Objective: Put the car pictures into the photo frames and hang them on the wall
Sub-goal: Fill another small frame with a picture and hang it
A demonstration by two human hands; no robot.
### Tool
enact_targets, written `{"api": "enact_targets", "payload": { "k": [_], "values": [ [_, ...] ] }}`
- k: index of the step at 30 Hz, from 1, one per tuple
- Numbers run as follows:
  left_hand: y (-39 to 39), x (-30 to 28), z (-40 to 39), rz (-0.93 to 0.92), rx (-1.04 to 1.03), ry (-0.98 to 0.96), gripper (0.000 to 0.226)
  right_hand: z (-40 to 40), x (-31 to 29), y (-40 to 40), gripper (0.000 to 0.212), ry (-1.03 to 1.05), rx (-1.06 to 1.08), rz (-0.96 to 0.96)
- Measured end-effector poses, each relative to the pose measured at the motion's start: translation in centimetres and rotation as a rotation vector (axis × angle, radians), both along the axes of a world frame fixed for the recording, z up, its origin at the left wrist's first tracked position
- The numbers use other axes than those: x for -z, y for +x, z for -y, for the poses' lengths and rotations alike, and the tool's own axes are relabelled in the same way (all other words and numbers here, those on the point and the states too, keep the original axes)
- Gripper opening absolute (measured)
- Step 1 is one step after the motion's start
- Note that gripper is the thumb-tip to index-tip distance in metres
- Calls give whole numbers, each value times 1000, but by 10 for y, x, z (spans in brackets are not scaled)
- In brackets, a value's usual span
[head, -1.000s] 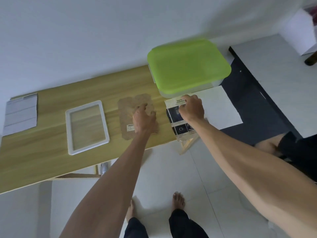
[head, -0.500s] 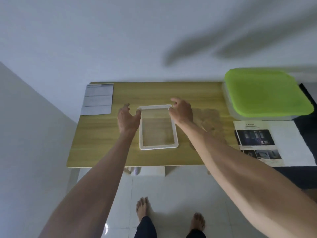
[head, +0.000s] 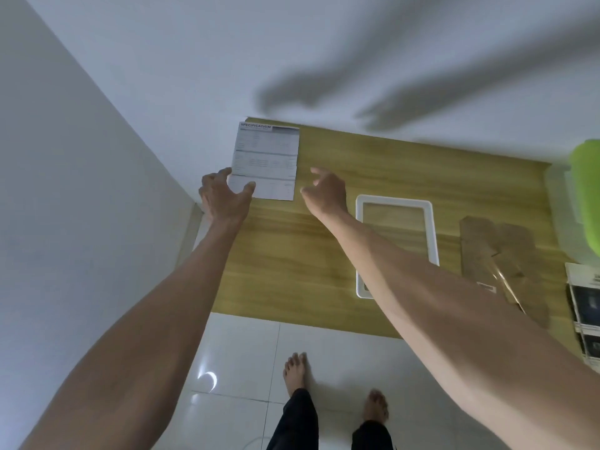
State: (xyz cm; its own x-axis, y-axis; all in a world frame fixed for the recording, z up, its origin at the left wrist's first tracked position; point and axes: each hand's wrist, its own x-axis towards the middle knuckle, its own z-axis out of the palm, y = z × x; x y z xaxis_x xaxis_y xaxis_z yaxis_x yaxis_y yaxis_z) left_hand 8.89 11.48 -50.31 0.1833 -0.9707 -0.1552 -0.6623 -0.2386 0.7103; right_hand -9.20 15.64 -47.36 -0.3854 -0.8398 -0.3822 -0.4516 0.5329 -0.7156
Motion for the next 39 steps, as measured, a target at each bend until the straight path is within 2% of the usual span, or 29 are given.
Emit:
{"api": "enact_targets", "payload": {
  "k": [3,7,10,12,19,23,25,34,39],
  "values": [
    [3,7,16,-28,53,-3,67,19,7,10,63,4,-2,-8],
    [2,11,35,-83,127,12,72,38,6,23,51,-32,1,-2],
    [3,17,46,-91,132,31,71,50,9,32,59,-46,9,11],
    [4,21,48,-72,128,25,65,54,9,36,64,-28,36,34],
    [4,20,46,-33,120,-69,50,56,14,32,51,-71,96,54],
    [0,12,42,-97,109,-98,28,49,9,26,53,-117,121,44],
    [-6,5,36,-140,134,-98,26,45,6,19,55,-131,123,34],
    [-61,-15,-8,-317,269,23,55,-5,-7,-43,58,-146,181,-73],
    [-102,-16,-43,-356,337,41,62,-51,-11,-88,58,-161,234,-101]
  ]
}}
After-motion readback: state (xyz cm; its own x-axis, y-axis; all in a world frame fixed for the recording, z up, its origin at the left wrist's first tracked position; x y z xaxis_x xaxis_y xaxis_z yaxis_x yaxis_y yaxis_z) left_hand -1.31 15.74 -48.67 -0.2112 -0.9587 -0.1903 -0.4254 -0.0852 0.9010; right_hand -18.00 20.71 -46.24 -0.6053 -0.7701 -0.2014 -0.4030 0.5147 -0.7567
